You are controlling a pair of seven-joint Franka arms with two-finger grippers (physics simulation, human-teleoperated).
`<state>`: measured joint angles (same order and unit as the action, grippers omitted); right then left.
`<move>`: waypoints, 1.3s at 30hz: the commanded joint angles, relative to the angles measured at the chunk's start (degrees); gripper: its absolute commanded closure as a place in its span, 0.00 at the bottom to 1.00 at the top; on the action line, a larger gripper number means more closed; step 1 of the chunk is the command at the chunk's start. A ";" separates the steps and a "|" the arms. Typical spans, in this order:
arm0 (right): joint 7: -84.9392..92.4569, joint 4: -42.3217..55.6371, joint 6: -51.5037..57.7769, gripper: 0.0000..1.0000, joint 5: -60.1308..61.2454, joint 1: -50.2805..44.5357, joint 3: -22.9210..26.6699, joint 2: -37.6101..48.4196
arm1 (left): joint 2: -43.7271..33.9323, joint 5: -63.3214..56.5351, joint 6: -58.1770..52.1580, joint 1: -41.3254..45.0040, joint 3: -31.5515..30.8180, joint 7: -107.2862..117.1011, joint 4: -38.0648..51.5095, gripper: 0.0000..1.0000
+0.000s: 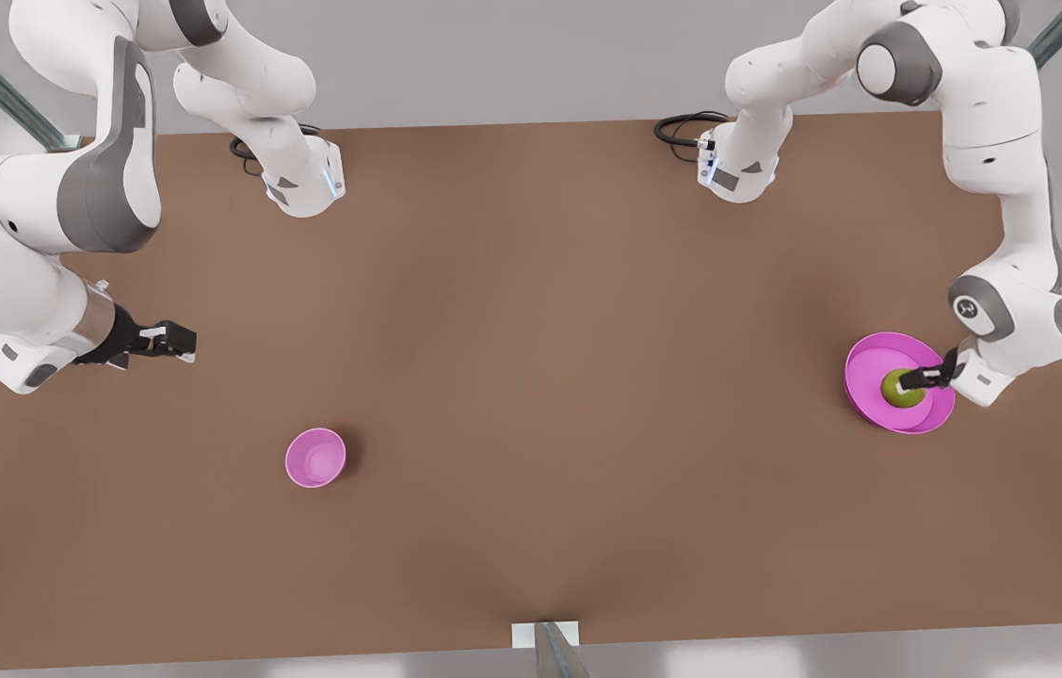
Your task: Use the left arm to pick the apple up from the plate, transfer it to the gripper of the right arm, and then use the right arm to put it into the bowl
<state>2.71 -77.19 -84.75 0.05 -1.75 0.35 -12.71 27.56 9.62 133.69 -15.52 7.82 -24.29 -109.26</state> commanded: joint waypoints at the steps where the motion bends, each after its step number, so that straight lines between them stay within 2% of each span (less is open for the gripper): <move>1: 0.19 0.03 0.02 0.00 0.04 -0.01 0.00 0.05 | -0.14 -0.13 3.95 -0.13 0.00 -13.41 -0.69 0.00; 18: 0.19 0.03 0.02 0.00 0.04 -0.01 0.00 0.05 | 5.75 -0.04 7.02 -0.48 0.09 -13.76 -1.92 0.00; 22: 0.19 -0.06 0.02 0.00 0.04 -0.01 0.00 0.05 | 6.10 -0.04 7.38 -0.57 0.00 -13.85 -1.83 0.07; 31: 0.19 -0.06 0.02 0.00 0.04 -0.01 0.00 0.05 | 6.10 -0.04 7.47 -0.39 -0.08 -13.85 -1.31 0.06; 33: 0.19 -0.06 0.02 0.00 0.04 -0.01 0.00 0.05 | 6.10 0.04 7.47 -0.39 -0.08 -13.85 -1.31 0.19; 39: 0.28 -0.06 0.02 0.00 0.04 -0.01 0.00 0.05 | 7.16 0.04 8.78 -0.48 -0.08 -13.85 -1.31 0.19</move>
<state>2.89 -77.28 -84.75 0.05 -1.76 0.35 -12.71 34.68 9.34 141.84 -15.95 7.73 -36.25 -110.59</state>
